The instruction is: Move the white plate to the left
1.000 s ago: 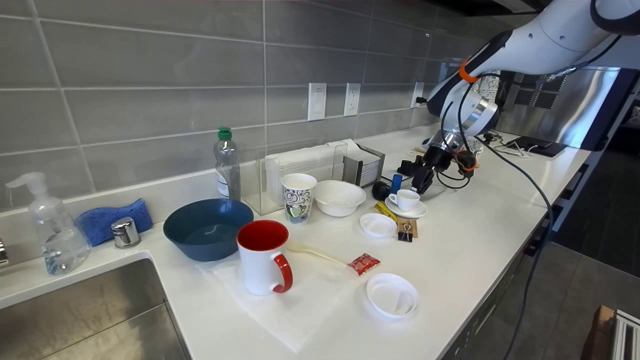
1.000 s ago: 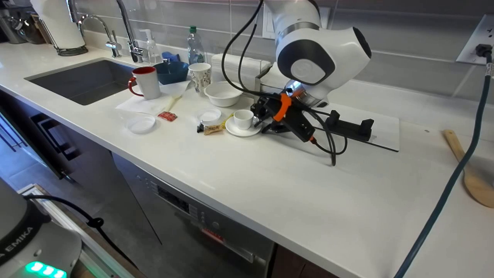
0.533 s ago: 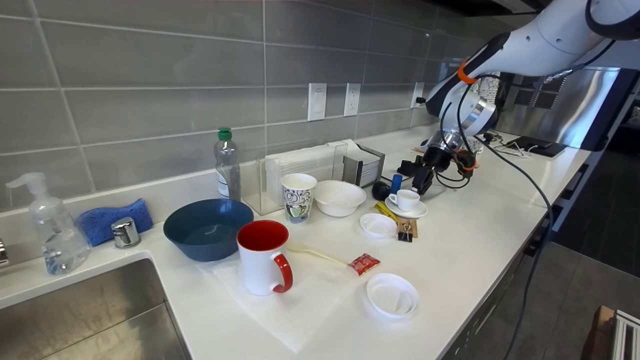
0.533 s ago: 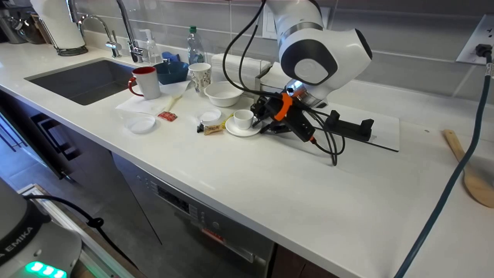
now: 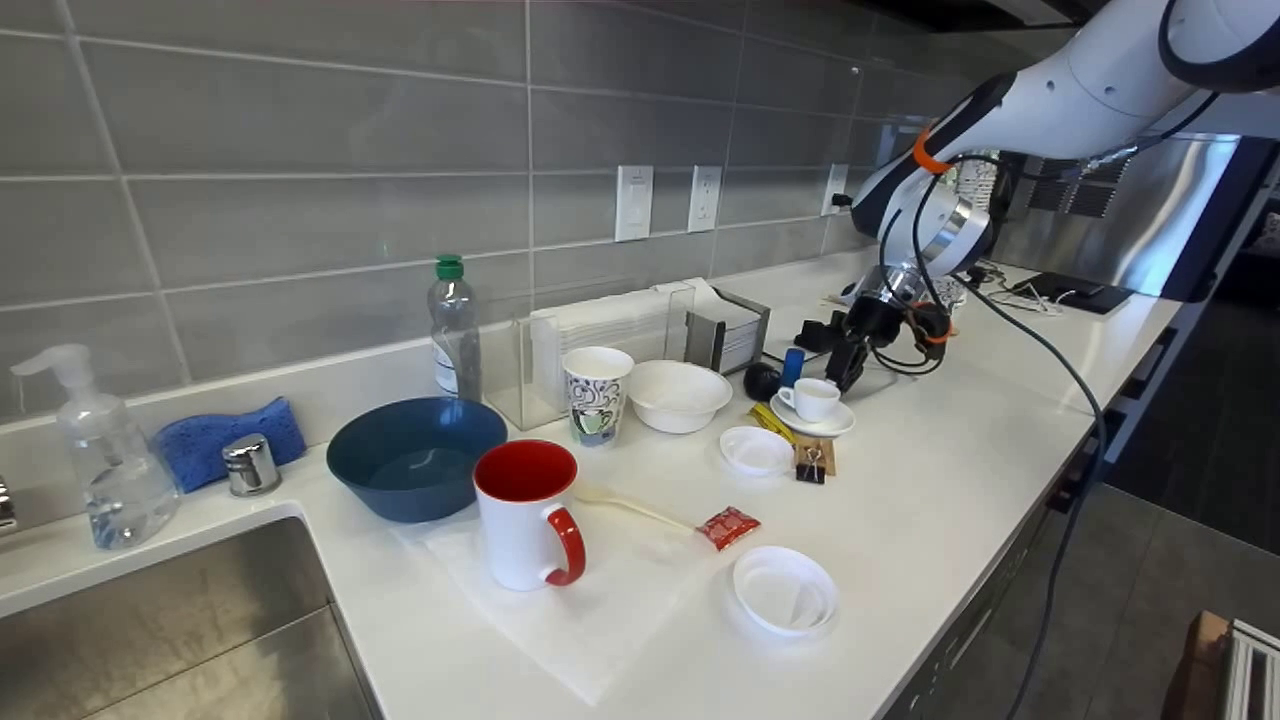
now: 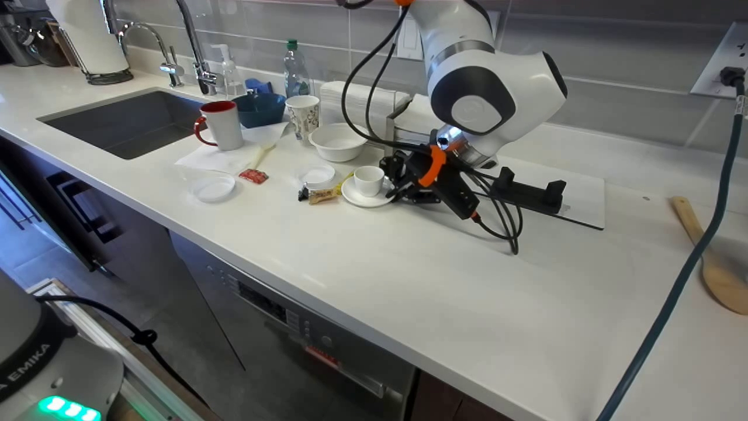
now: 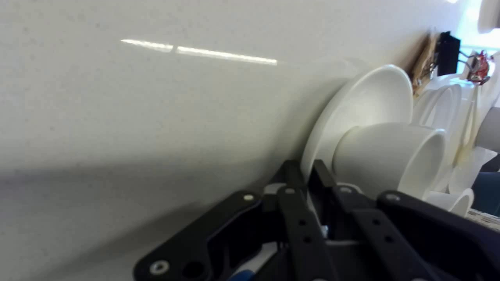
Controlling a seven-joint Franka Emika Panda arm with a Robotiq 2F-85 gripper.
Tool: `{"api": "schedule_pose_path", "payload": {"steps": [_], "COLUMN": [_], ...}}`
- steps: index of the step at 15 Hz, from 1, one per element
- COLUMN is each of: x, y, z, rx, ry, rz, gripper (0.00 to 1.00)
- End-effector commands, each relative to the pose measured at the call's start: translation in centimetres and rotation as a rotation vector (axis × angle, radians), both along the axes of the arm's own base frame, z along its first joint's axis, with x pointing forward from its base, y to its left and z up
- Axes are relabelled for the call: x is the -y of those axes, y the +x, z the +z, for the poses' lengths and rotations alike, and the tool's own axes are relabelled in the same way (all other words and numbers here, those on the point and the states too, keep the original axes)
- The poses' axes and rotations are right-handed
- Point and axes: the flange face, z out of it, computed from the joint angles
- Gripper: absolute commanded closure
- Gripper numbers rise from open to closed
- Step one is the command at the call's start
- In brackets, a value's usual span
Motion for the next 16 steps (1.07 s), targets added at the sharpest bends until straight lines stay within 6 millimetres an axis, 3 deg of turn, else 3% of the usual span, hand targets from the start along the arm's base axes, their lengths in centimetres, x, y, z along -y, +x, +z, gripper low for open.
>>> {"api": "schedule_pose_path", "payload": {"steps": [1, 11, 16], "x": [0.3, 0.8, 1.4], "y": [0.3, -0.1, -0.7], "z": [-0.5, -0.3, 1.9], "rx": [-0.041, -0.054, -0.024], "ry": [0.017, 0.079, 0.097], "rz": [0.012, 0.005, -0.014], "gripper": [1.0, 0.98, 0.98]}}
